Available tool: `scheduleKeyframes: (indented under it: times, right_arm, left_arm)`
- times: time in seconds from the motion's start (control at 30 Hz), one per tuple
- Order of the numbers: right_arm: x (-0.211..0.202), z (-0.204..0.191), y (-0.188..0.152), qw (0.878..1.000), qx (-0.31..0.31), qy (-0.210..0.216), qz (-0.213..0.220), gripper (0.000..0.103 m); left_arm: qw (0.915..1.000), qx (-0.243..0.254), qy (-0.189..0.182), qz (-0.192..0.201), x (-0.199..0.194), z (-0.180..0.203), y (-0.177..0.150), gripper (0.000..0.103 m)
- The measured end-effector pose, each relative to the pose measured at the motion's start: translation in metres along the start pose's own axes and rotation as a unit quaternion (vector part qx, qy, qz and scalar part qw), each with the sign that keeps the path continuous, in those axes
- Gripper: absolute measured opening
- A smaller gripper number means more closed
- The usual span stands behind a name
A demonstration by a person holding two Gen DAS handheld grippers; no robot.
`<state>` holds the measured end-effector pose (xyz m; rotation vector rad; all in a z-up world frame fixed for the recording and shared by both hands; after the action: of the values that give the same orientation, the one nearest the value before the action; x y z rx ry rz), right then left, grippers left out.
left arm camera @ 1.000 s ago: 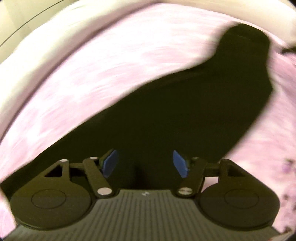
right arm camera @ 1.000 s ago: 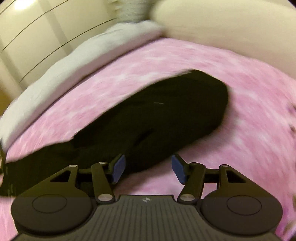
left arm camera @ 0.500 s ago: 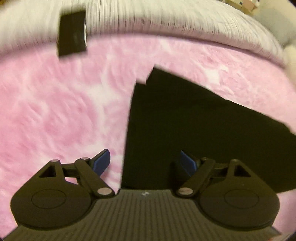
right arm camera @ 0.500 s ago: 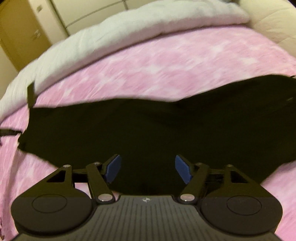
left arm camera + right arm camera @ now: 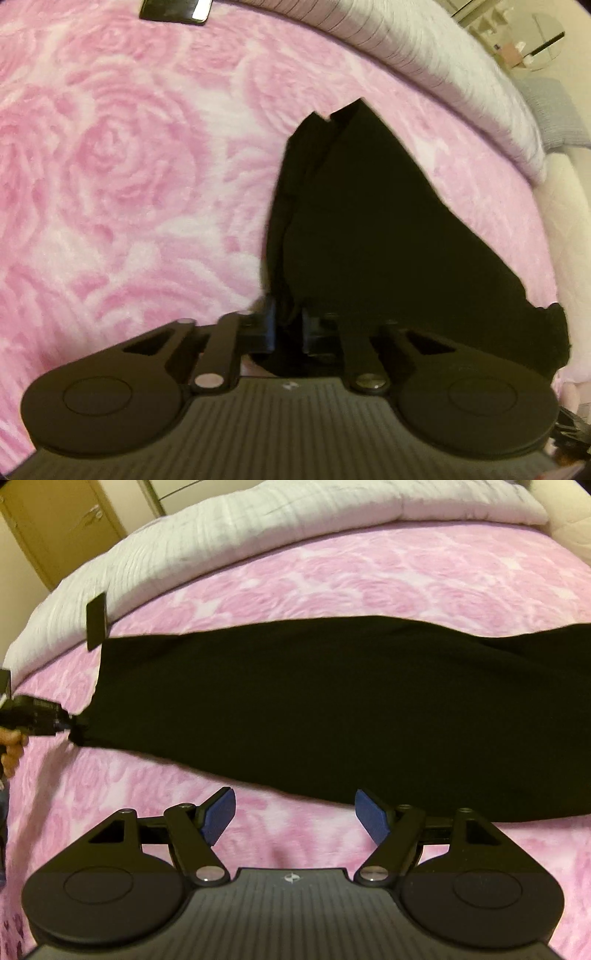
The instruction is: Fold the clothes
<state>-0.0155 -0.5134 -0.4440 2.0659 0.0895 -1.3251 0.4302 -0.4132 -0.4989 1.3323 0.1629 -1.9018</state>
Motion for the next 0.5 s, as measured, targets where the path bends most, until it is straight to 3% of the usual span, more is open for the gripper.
scheduleKeyframes:
  times: [0.17, 0.3, 0.5]
  right_arm:
    - [-0.008, -0.001, 0.013, 1.0, -0.003, -0.011, 0.013, 0.074]
    - [-0.012, 0.004, 0.015, 1.0, 0.005, -0.016, 0.015, 0.075]
    - [-0.019, 0.014, 0.009, 0.999, 0.03, -0.016, 0.014, 0.078]
  left_arm:
    - [0.9997, 0.006, 0.002, 0.024, -0.053, 0.0, -0.018, 0.006]
    - [0.9989, -0.033, 0.03, -0.016, -0.04, -0.022, -0.047, 0.006]
    - [0.9974, -0.041, 0.055, -0.022, -0.044, -0.019, -0.067, 0.006]
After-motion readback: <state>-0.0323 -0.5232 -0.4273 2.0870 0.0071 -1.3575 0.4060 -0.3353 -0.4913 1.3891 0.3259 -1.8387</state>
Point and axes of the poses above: each gripper's, at about its wrist camera, not at the fingertips, and x roughly the way its jaws point, z to its right, y to its top, the point moved 9 cm from there along x, roughly the way its jaws point, and after that the axes turned 1 degree about y, right-handed, at the moved point
